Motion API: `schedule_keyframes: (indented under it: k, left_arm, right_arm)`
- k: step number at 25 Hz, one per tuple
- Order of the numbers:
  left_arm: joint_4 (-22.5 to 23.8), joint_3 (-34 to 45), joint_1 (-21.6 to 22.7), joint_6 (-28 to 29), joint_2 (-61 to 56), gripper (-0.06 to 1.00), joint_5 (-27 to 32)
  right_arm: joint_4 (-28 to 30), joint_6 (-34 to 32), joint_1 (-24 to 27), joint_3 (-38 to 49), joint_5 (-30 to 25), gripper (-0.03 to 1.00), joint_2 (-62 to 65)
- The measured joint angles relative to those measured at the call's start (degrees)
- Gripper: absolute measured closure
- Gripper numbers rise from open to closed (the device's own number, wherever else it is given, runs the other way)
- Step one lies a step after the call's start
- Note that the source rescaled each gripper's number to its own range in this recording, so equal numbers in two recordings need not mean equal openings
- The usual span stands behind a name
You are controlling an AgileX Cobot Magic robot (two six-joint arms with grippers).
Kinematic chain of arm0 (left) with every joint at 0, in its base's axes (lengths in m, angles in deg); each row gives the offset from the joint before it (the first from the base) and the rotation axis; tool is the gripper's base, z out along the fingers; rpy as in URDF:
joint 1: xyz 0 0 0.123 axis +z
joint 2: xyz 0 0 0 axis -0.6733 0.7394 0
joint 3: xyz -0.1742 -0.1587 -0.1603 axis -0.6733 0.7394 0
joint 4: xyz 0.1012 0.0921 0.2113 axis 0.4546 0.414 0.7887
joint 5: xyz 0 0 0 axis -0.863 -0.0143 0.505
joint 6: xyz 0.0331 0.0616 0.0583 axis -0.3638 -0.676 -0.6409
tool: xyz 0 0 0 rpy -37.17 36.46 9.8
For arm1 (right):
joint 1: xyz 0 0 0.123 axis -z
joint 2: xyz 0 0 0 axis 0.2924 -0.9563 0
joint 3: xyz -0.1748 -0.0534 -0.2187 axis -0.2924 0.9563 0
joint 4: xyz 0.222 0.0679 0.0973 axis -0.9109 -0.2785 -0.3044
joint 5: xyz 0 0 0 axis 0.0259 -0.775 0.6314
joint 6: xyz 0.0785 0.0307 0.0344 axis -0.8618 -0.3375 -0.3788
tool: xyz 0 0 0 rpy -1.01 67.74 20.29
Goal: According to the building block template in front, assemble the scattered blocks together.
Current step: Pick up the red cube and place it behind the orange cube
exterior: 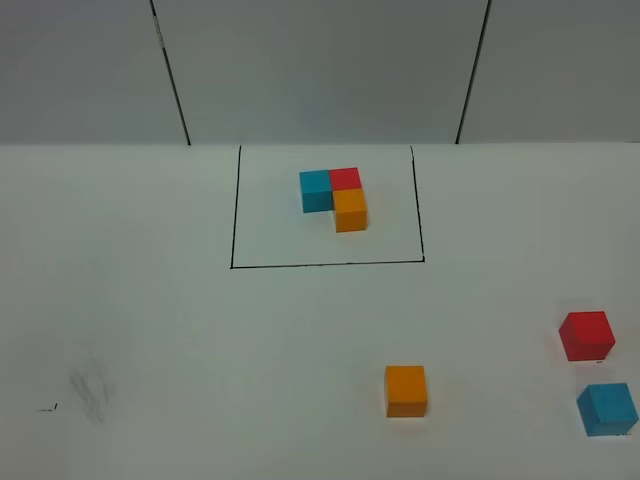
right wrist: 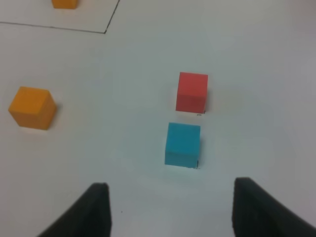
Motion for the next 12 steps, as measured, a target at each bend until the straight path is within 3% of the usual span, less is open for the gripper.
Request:
schedule_keyframes:
  k: [12]
  left_arm:
    - [0.0,0.0,0.0,0.0,0.0,0.30,0.0]
  right_arm:
    - [0.0,0.0,0.0,0.0,0.0,0.80,0.0]
